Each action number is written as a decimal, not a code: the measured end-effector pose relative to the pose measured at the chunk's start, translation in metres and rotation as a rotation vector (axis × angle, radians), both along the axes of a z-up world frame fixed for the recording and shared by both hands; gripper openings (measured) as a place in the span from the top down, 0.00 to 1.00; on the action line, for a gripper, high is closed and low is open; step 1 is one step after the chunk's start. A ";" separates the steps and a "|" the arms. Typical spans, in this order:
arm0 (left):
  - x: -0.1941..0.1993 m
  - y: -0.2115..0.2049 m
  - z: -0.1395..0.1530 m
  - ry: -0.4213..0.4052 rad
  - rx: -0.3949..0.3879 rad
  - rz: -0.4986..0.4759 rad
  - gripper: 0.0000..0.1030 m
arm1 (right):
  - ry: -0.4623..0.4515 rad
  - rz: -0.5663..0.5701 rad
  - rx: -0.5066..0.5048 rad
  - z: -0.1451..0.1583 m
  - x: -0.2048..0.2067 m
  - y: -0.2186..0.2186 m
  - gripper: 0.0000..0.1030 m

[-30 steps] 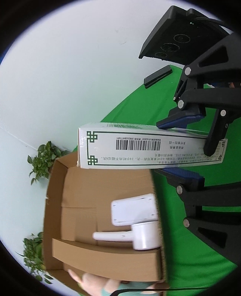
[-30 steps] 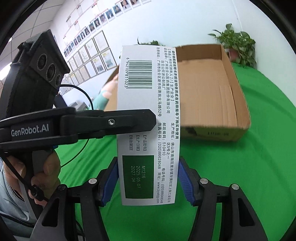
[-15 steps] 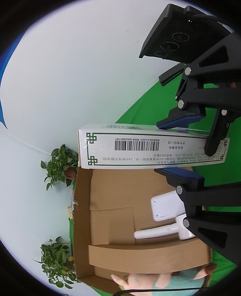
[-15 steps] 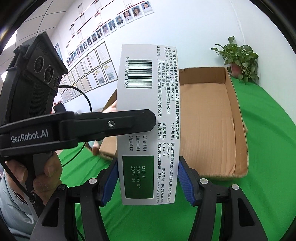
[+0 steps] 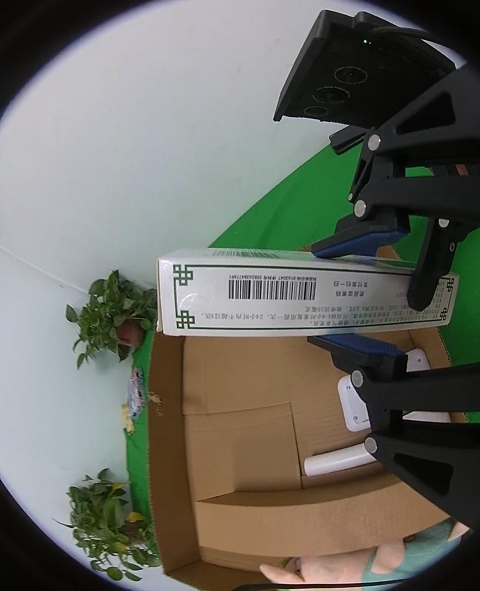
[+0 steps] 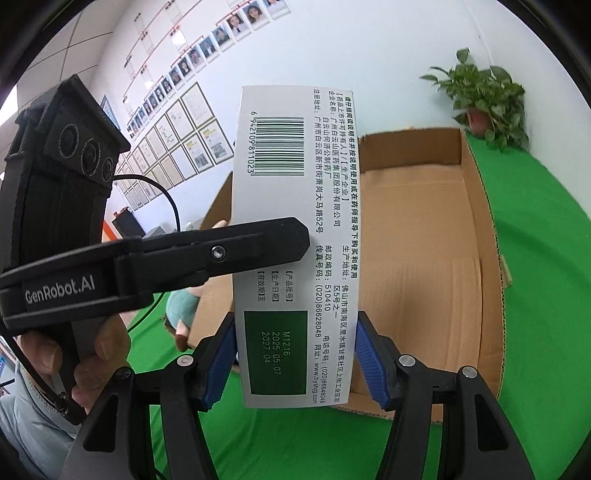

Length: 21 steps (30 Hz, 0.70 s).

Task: Organize objects
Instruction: 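Carry the medicine box over the tray beside the white device, then lower the medicine box into the tray and open the right tool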

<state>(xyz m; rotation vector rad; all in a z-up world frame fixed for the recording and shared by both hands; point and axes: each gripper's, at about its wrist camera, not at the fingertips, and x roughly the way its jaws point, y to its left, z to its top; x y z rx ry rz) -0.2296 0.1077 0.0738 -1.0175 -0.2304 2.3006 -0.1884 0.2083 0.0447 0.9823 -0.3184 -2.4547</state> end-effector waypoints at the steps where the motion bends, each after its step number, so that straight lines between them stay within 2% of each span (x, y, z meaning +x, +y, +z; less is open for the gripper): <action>1: -0.005 0.002 -0.006 -0.015 -0.005 0.000 0.63 | -0.018 -0.003 -0.008 -0.005 -0.006 0.002 0.43; 9: -0.033 0.019 -0.052 -0.102 -0.026 -0.040 0.63 | -0.141 -0.035 -0.006 -0.043 -0.035 0.018 0.43; 17: -0.055 0.023 -0.088 -0.183 -0.032 -0.017 0.62 | -0.246 -0.060 0.008 -0.074 -0.063 0.021 0.43; 21: -0.066 0.025 -0.102 -0.218 -0.027 0.002 0.60 | -0.285 -0.083 0.049 -0.086 -0.081 0.021 0.43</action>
